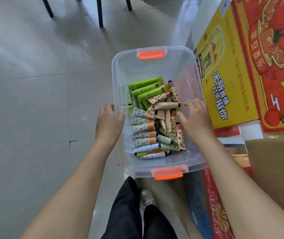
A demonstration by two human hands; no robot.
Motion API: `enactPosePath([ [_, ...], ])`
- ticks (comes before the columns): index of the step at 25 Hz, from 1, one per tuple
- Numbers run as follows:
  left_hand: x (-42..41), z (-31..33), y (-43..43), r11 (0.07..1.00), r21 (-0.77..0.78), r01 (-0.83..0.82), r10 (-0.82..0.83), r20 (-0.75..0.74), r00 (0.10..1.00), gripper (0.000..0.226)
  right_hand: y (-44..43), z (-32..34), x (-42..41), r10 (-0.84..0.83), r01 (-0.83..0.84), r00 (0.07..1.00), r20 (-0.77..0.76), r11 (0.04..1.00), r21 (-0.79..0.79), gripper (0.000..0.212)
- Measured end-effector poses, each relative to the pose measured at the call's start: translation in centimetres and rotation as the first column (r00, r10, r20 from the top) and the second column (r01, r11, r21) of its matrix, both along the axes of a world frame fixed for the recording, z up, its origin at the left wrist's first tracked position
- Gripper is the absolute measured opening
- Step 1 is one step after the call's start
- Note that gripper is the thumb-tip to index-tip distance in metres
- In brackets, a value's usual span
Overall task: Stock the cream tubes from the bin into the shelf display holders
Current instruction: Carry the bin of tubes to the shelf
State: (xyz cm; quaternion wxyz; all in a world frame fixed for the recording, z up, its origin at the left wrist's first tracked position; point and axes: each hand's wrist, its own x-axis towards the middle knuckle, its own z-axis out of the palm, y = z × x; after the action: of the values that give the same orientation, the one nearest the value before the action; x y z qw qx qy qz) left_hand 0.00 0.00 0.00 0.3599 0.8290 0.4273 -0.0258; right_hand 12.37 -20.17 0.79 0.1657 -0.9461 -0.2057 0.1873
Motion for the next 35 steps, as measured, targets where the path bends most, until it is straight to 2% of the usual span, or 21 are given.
enactPosePath([
  [2,1.7,-0.5,0.9,0.997,-0.037,-0.071,0.073,0.056,0.996,0.045,0.0,-0.2,1.5,-0.138,0.134,0.989,0.052,0.989,0.063,0.044],
  [4,2.7,-1.0,1.3,0.992,-0.056,-0.112,0.116,0.078,0.990,0.046,-0.1,-0.9,2.3,-0.202,0.191,0.974,0.100,0.975,0.111,0.045],
  [8,4.0,-2.6,1.4,0.971,-0.175,-0.163,0.180,0.082,0.980,0.050,0.0,-2.2,4.0,-0.311,0.287,0.948,0.074,0.930,0.228,0.043],
  [13,3.6,-4.5,0.9,0.948,-0.224,-0.228,0.260,0.125,0.958,0.042,-0.6,-3.2,5.4,-0.496,0.513,0.859,-0.132,0.823,0.246,0.037],
  [16,3.6,-5.2,1.0,0.926,-0.232,-0.297,0.329,0.118,0.937,0.029,-1.2,-3.7,6.2,-0.470,0.541,0.833,-0.292,0.803,0.251,0.025],
  [19,2.9,-5.5,0.9,0.897,-0.244,-0.368,0.393,0.064,0.917,0.041,-1.8,-3.8,6.5,-0.409,0.540,0.794,-0.450,0.814,0.214,0.045],
  [21,2.5,-5.2,0.6,0.887,-0.241,-0.394,0.410,0.018,0.912,0.047,-2.0,-3.8,6.5,-0.415,0.564,0.764,-0.494,0.802,0.199,0.068],
  [22,2.6,-4.8,0.5,0.889,-0.225,-0.399,0.407,-0.011,0.913,0.048,-1.9,-3.8,6.6,-0.425,0.577,0.750,-0.506,0.795,0.187,0.071],
  [25,3.1,-4.1,0.5,0.887,-0.212,-0.410,0.407,-0.057,0.912,0.049,-1.5,-3.8,6.9,-0.433,0.583,0.747,-0.504,0.791,0.185,0.053],
  [29,2.9,-4.4,1.2,0.848,-0.298,-0.438,0.461,0.007,0.888,0.051,-1.0,-3.0,7.0,-0.432,0.548,0.791,-0.433,0.815,0.188,0.053],
  [35,-2.9,-1.1,1.9,0.792,-0.291,-0.536,0.564,0.015,0.825,0.050,2.1,1.3,4.5,-0.289,0.409,0.855,-0.430,0.885,0.220,0.054],
])
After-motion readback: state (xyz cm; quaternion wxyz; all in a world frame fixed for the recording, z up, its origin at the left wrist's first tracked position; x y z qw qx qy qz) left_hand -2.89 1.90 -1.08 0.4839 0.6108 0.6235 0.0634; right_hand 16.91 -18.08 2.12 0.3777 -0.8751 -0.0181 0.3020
